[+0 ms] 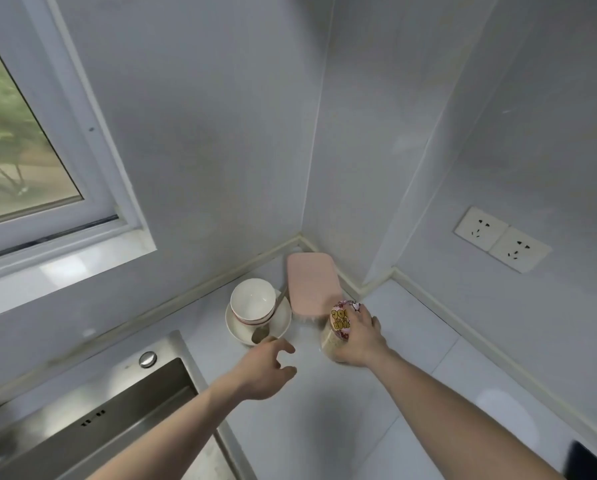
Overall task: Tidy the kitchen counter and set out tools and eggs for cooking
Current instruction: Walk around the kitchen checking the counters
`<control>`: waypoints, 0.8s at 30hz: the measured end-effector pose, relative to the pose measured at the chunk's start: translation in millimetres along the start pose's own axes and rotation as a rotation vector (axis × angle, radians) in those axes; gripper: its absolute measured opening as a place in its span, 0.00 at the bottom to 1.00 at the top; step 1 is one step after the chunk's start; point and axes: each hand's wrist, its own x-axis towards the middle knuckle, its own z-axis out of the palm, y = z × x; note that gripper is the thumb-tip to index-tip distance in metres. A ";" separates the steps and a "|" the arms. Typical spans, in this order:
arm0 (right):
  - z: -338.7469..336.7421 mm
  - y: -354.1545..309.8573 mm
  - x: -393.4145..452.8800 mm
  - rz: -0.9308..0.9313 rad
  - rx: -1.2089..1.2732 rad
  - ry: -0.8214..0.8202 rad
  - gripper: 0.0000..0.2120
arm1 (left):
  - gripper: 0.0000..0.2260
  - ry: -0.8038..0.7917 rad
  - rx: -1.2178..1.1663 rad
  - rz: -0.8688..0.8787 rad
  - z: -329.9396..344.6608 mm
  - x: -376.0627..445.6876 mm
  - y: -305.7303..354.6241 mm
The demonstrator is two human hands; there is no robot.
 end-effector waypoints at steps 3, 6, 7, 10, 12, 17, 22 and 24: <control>5.5 -2.7 16.5 0.003 -0.074 -0.009 0.51 | 0.20 -0.021 -0.003 -0.025 -0.2 23.0 -3.6; 1.7 0.1 26.8 -0.022 -0.091 0.008 0.48 | 0.22 -0.043 -0.029 -0.072 0.7 46.3 -9.8; -0.4 3.1 31.5 -0.034 -0.093 0.019 0.45 | 0.23 -0.042 -0.038 -0.086 2.2 56.2 -9.5; -5.2 6.2 39.2 -0.073 -0.113 0.025 0.45 | 0.26 0.010 -0.076 -0.147 3.1 81.7 -2.7; -5.5 9.0 39.5 -0.083 -0.116 0.011 0.46 | 0.27 0.041 -0.114 -0.201 5.8 100.2 3.4; 5.3 28.5 22.4 -0.036 -0.115 -0.018 0.45 | 0.31 0.132 -0.188 -0.281 21.6 142.4 12.7; 5.9 55.0 -11.4 0.015 -0.047 -0.006 0.42 | 0.31 0.208 -0.330 -0.438 31.1 185.9 15.9; 7.1 63.7 -27.4 0.043 0.005 0.009 0.40 | 0.28 0.226 -0.431 -0.478 39.8 207.0 8.4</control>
